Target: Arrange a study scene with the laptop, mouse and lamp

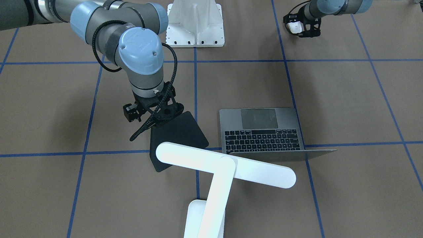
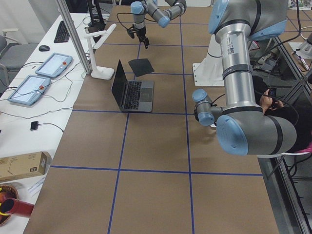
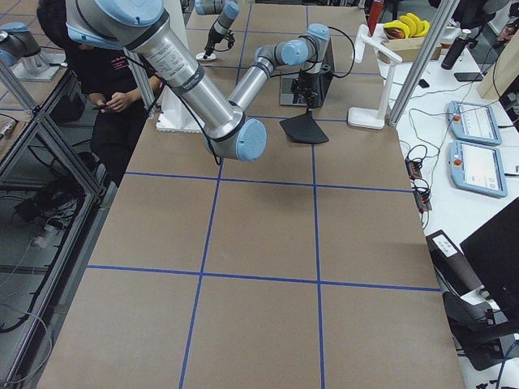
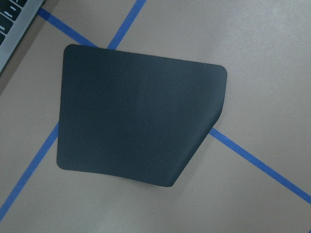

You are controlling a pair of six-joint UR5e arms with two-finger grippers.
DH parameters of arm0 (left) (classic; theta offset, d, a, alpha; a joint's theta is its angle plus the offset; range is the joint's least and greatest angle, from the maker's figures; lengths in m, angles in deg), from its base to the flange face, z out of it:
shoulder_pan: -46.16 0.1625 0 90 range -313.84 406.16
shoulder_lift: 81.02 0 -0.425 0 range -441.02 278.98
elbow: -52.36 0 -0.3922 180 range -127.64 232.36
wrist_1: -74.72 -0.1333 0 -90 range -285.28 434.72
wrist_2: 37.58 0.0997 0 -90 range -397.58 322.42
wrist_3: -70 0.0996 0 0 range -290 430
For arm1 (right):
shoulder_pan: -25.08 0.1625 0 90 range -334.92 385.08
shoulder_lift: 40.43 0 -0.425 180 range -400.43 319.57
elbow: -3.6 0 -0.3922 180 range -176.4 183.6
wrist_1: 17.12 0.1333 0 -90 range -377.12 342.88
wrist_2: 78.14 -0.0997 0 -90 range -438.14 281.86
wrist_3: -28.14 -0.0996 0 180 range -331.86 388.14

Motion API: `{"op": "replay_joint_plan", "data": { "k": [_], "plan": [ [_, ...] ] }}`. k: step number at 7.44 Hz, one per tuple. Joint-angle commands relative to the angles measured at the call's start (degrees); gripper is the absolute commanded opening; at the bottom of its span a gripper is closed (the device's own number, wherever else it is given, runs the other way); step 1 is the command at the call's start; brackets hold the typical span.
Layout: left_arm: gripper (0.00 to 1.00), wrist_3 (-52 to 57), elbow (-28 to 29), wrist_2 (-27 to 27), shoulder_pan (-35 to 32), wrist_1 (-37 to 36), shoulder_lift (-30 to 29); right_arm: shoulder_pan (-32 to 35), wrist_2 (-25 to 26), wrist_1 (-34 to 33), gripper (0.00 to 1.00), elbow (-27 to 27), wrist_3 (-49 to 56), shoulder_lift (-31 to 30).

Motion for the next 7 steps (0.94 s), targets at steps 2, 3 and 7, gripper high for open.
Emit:
{"op": "replay_joint_plan", "data": {
  "k": [2, 3, 7],
  "plan": [
    [0.85, 0.0, 1.4, -0.1, 0.2, 0.1, -1.1, -0.2, 0.7, 0.0, 1.0, 0.0, 0.0, 0.2],
    [0.78, 0.0, 1.4, -0.8, 0.2, 0.1, -1.1, -0.3, 0.7, 0.0, 1.0, 0.0, 0.0, 0.2],
    [0.65, 0.0, 1.2, -1.6, 0.2, -0.1, -1.1, -0.4, 0.8, -0.1, 1.0, -0.8, 0.0, 0.0]
  ]
}}
